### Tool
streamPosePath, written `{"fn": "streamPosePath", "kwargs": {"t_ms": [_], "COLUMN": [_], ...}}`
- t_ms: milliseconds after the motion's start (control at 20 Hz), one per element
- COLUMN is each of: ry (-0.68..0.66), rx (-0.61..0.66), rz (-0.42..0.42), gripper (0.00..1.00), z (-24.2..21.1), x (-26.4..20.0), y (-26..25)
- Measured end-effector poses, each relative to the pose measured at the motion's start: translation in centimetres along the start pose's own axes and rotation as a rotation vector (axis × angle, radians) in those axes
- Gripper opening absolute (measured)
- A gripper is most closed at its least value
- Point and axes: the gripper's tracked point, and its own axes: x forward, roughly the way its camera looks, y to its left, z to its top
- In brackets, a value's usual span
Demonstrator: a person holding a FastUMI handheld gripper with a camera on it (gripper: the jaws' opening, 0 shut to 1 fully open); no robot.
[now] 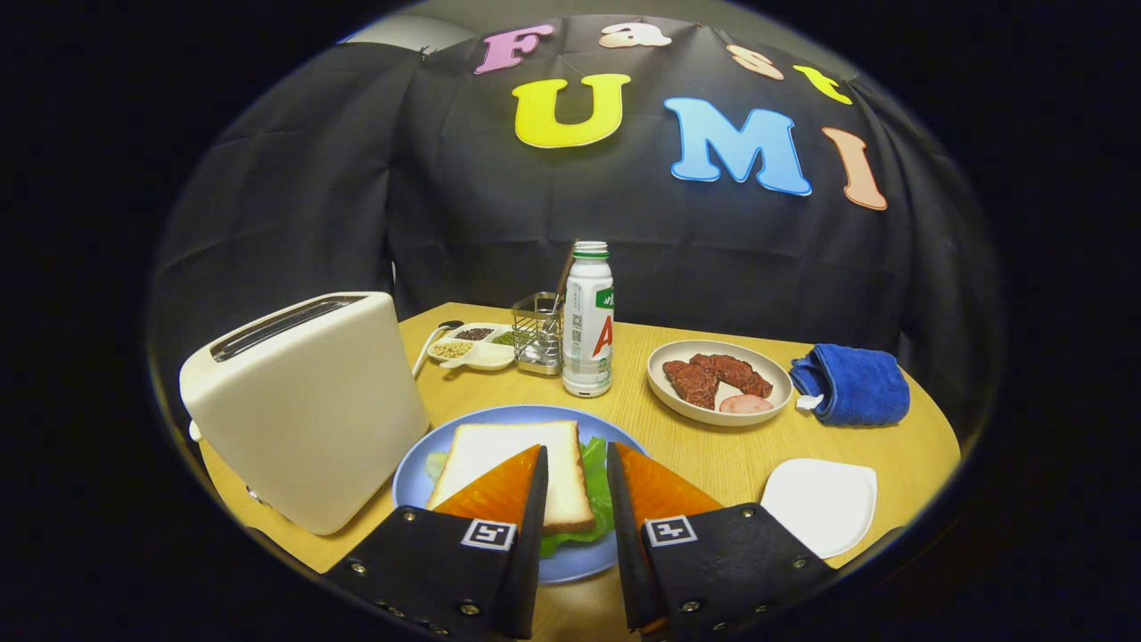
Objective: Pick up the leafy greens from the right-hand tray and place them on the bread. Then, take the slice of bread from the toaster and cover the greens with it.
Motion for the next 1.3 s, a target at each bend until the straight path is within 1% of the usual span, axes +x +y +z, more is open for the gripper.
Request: {"fn": "streamPosePath", "kwargs": {"t_ms": [300, 450, 650, 750, 950, 1100, 1200, 1250, 1300], "ry": [-0.160, -0.209, -0.243, -0.264, -0.311, -0.289, -0.286, -0.284, -0.282], "rx": [0.030, 0.026, -0.014, -0.014, -0.023, -0.059, -0.047, -0.040, -0.029], "rz": [0.009, -0.014, -0.094, -0.116, -0.133, -0.169, -0.143, -0.135, -0.151], "gripper": [0.39, 0.38, 0.38, 0.39, 0.38, 0.38, 0.38, 0.41, 0.47], "z": [3.1, 3.8, 3.7, 3.6, 3.6, 2.1, 1.4, 1.0, 0.5], "x": [-2.9, -4.6, -6.7, -7.8, -9.8, -11.1, -12.2, -12.6, -13.1], "y": [-2.6, -5.0, -9.4, -11.3, -15.3, -19.1, -20.6, -21.6, -23.2]}}
